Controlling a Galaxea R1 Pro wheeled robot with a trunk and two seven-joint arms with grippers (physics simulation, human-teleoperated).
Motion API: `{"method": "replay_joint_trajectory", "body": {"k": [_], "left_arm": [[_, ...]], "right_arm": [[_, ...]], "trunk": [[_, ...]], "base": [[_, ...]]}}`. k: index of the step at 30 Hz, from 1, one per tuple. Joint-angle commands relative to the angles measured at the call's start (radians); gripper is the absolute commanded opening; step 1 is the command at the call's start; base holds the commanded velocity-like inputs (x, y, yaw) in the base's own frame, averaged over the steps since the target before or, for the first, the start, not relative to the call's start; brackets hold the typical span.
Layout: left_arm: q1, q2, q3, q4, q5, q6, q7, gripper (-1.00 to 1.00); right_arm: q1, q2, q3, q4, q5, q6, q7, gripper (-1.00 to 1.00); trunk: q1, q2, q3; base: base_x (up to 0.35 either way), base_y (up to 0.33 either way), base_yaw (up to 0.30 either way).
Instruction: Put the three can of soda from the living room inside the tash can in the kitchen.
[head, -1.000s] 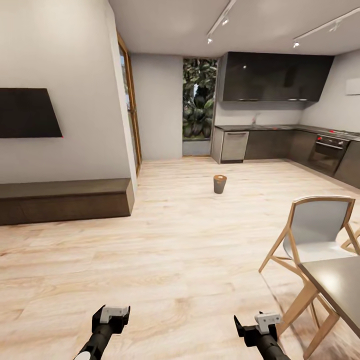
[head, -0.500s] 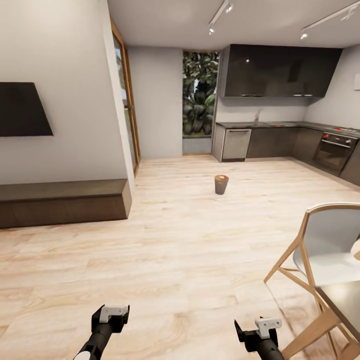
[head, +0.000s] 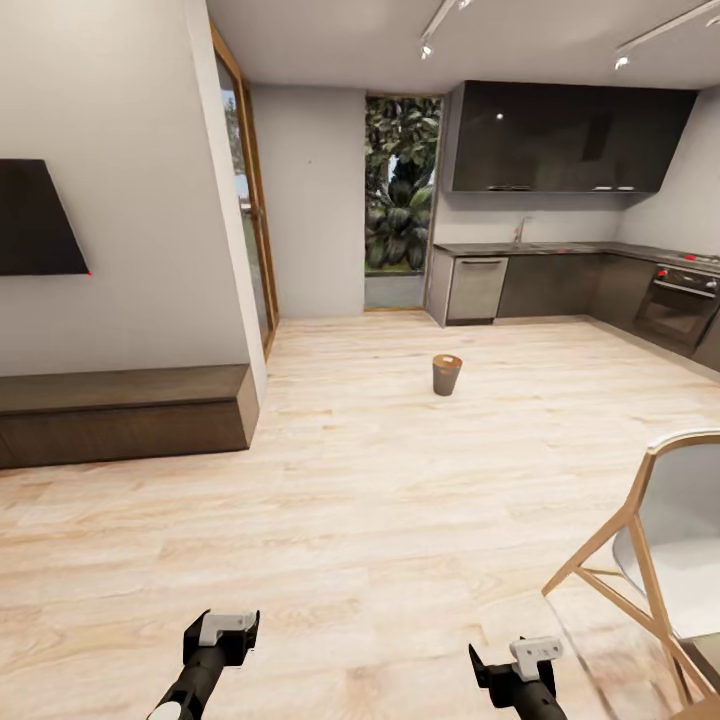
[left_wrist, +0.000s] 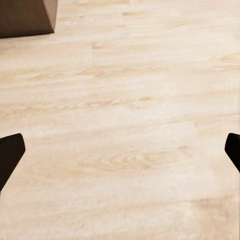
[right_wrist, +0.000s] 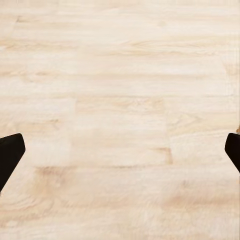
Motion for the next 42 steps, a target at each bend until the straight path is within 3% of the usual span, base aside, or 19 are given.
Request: {"method": "replay_joint_trajectory", "body": {"k": [1, 42], "left_arm": [[0.0, 0.0, 0.0, 0.0, 0.0, 0.0, 0.0, 1.0], [0.0, 0.0, 0.0, 0.002, -0.002, 0.0, 0.0, 1.0]], "right_arm": [[0.0, 0.0, 0.0, 0.0, 0.0, 0.0, 0.0, 1.0], [0.0, 0.001, -0.002, 0.027, 0.001, -0.001, 0.0, 1.0]], "trunk": [[0.0, 0.0, 0.0], [0.0, 0.0, 0.023]], "base": [[0.324, 0.099, 0.0], [0.312, 0.085, -0.138]]}}
